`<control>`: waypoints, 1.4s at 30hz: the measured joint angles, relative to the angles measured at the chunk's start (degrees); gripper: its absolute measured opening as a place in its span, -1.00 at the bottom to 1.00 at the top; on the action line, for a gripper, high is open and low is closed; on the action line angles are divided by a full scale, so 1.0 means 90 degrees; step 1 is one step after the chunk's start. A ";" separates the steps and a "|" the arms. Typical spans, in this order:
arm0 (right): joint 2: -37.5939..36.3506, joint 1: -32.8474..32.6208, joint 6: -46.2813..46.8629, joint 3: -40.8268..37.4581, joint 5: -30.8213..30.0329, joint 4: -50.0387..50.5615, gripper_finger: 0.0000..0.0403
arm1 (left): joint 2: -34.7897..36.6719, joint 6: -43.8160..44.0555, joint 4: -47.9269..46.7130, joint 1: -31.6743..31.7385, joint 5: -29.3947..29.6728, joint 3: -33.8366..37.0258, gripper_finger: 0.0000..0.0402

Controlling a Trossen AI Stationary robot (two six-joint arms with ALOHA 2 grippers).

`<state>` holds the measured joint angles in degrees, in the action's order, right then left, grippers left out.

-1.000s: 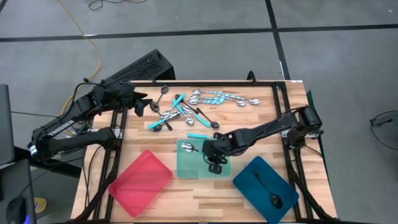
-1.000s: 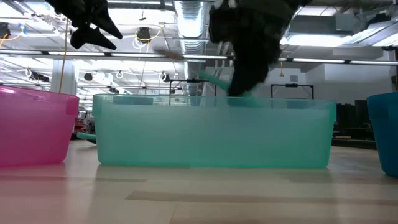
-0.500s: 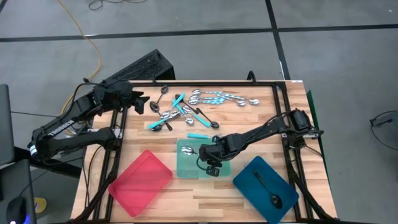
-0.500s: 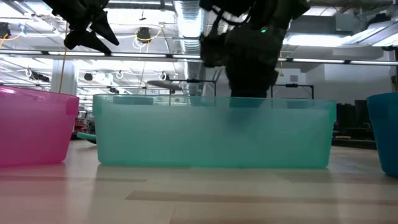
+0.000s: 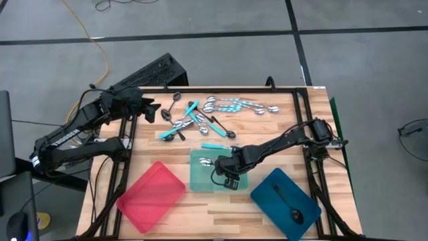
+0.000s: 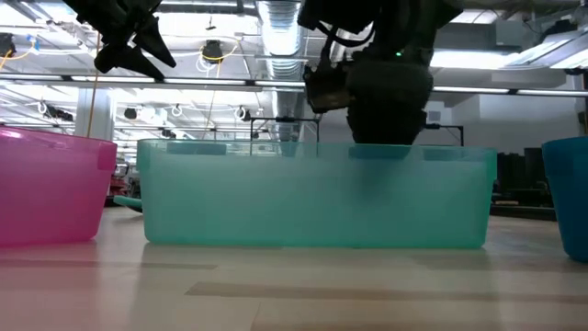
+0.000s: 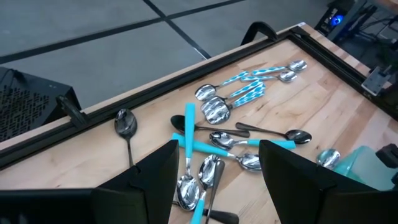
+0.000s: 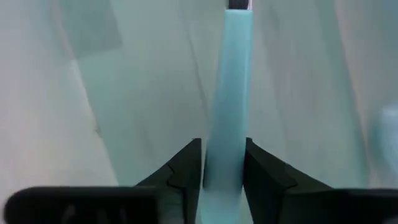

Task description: Sort silverware by color (type)

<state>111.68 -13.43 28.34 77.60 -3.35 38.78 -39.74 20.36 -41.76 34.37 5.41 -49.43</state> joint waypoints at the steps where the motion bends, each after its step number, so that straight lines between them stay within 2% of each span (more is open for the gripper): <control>1: 0.0000 0.0000 0.0035 0.0002 0.0028 -0.0019 -0.27 | -0.0001 0.0000 -0.0001 0.0000 0.0000 0.0000 0.03; 7: 0.0000 0.0009 0.0140 0.0002 0.0077 -0.0010 -0.15 | 0.0001 -0.0019 0.0002 0.0000 0.0000 0.0001 0.03; 14: 0.0000 0.0045 0.0124 0.0033 0.0315 -0.0232 -0.13 | 0.0001 -0.0019 0.0000 0.0000 -0.0136 0.0000 0.03; 20: 0.0000 0.0139 -0.0305 0.0390 0.0666 -0.0193 -0.13 | 0.0002 -0.0016 0.0000 0.0000 -0.0240 0.0001 0.03; 32: -0.0007 0.0706 -0.1464 0.2223 0.0693 0.1115 -0.13 | 0.0002 -0.0015 -0.0303 0.0000 -0.0442 0.0000 0.03; 36: -0.0009 0.1020 -0.1618 0.2812 0.0375 0.1644 -0.13 | 0.0000 -0.0017 -0.0347 -0.0002 -0.0444 0.0000 0.03; 42: -0.0010 0.1584 -0.2538 0.3632 0.0049 0.2591 -0.13 | 0.0002 -0.0114 -0.0282 0.0000 -0.0474 0.0000 0.03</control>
<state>111.59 0.82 5.50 110.29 -2.91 62.10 -39.72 19.33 -44.29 34.37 1.15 -49.43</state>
